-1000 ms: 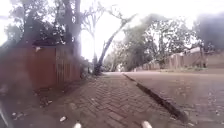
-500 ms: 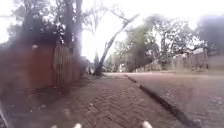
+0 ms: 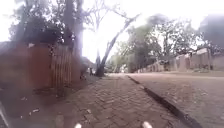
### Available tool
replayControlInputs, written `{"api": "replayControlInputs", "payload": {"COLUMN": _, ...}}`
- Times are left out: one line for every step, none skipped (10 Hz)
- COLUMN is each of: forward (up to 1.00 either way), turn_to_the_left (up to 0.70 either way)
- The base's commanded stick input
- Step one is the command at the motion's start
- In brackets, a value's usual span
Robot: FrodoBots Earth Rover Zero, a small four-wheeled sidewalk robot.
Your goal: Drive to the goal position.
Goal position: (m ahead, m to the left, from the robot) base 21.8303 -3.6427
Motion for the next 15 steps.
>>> {"api": "replayControlInputs", "payload": {"forward": 0.5, "turn_to_the_left": 0.13}}
{"api": "replayControlInputs", "payload": {"forward": 0.5, "turn_to_the_left": -0.5}}
{"api": "replayControlInputs", "payload": {"forward": 0.5, "turn_to_the_left": -0.5}}
{"api": "replayControlInputs", "payload": {"forward": 0.5, "turn_to_the_left": -0.5}}
{"api": "replayControlInputs", "payload": {"forward": 0.5, "turn_to_the_left": -0.5}}
{"api": "replayControlInputs", "payload": {"forward": 0.5, "turn_to_the_left": -0.5}}
{"api": "replayControlInputs", "payload": {"forward": 0.5, "turn_to_the_left": 0.16}}
{"api": "replayControlInputs", "payload": {"forward": 0.5, "turn_to_the_left": 0.12}}
{"api": "replayControlInputs", "payload": {"forward": 0.5, "turn_to_the_left": 0.0}}
{"api": "replayControlInputs", "payload": {"forward": 0.5, "turn_to_the_left": 0.0}}
{"api": "replayControlInputs", "payload": {"forward": 0.5, "turn_to_the_left": 0.06}}
{"api": "replayControlInputs", "payload": {"forward": 0.5, "turn_to_the_left": 0.14}}
{"api": "replayControlInputs", "payload": {"forward": 0.5, "turn_to_the_left": -0.5}}
{"api": "replayControlInputs", "payload": {"forward": 0.5, "turn_to_the_left": -0.5}}
{"api": "replayControlInputs", "payload": {"forward": 0.5, "turn_to_the_left": -0.5}}
